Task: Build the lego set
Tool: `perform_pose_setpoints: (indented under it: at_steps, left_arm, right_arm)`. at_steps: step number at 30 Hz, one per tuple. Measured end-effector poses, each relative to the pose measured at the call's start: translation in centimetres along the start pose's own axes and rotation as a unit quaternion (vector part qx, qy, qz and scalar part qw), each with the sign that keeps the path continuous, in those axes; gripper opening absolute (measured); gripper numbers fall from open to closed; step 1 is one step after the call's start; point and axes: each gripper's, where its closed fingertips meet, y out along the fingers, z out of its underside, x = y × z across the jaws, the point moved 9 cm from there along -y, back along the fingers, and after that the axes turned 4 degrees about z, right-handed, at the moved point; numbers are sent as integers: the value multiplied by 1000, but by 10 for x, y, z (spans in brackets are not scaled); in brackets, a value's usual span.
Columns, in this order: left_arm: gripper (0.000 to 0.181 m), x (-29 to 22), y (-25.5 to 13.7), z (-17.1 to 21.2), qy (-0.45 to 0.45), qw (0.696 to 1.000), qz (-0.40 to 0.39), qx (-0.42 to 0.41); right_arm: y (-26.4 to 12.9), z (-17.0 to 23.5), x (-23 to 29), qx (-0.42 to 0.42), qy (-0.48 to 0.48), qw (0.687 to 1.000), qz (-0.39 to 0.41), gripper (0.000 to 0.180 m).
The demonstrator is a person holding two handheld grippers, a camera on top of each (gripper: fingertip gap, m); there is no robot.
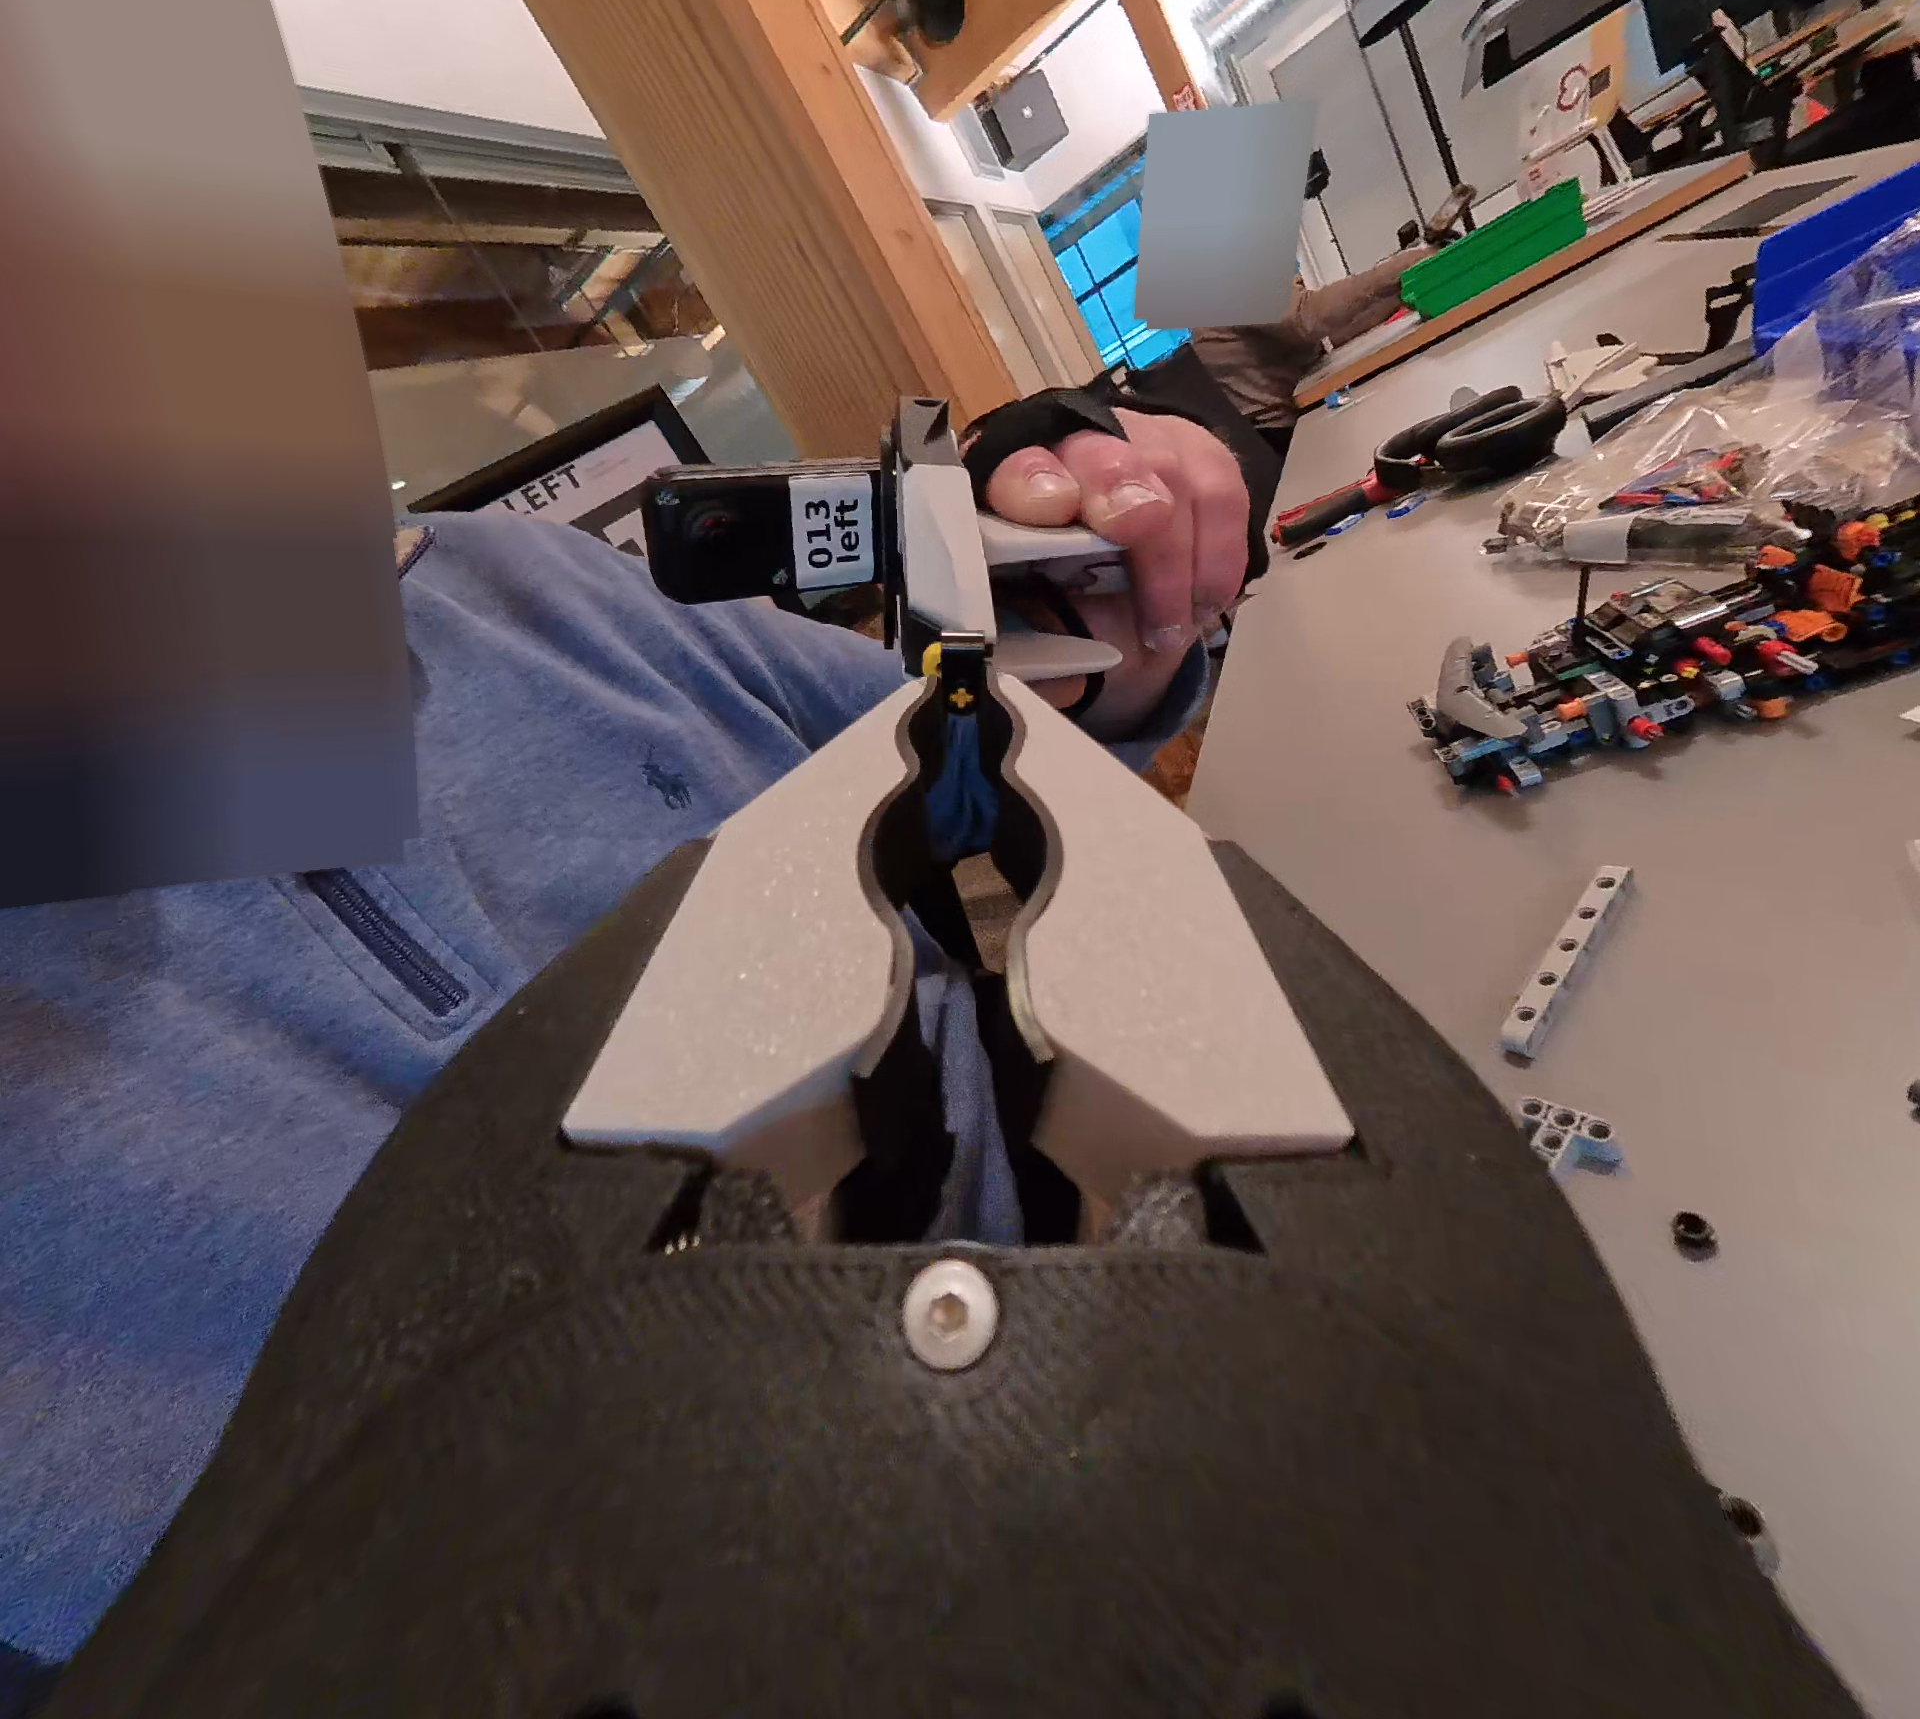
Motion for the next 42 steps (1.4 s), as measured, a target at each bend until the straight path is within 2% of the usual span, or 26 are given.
perform_pose_setpoints:
  at_steps: [17,20,23,25,42]
  left_arm:
    - [5,-3,3,-6,25,999,-11,18]
    - [17,-5,2,-10,47,998,-32,4]
    - [6,-7,5,-8,70,997,-32,26]
    - [6,-6,3,-8,56,998,-23,26]
    - [4,-7,4,-15,25,997,8,68]
  right_arm:
    - [-1,5,3,-32,32,999,3,2]
    - [-1,5,1,-39,52,998,2,2]
    - [-1,8,-2,-41,69,997,-1,2]
    - [0,9,-2,-43,80,996,-4,2]
    - [-4,13,-1,-31,26,999,-1,2]
